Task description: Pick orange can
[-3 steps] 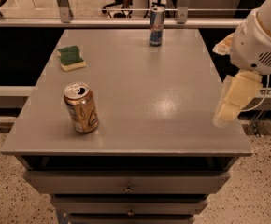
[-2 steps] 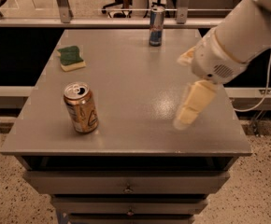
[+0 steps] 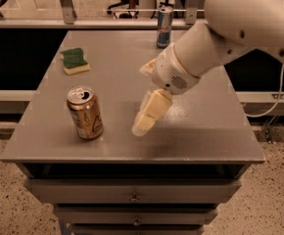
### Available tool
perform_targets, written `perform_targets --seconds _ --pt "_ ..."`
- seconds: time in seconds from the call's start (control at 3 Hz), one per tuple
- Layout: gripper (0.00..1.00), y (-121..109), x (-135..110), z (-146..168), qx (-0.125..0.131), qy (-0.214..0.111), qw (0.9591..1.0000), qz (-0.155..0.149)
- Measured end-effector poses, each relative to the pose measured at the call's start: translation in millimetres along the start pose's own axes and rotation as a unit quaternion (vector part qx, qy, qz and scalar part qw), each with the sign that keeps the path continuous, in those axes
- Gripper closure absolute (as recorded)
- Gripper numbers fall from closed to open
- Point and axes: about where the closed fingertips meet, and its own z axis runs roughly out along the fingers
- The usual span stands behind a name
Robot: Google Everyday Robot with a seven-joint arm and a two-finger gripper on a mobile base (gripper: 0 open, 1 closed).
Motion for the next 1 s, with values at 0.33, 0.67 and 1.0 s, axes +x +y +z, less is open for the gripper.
perform_targets --seconds 0.33,0.67,1.0 --pt "0.0 1.9 -26.1 34.3 -0.02 -0.039 0.999 -0.006" --pt "0.0 7.6 -45.7 67.5 -0.042 -0.087 0.9953 0.007" --pt "0.0 14.9 -58.2 78.5 -0.06 -0.121 0.9906 0.022"
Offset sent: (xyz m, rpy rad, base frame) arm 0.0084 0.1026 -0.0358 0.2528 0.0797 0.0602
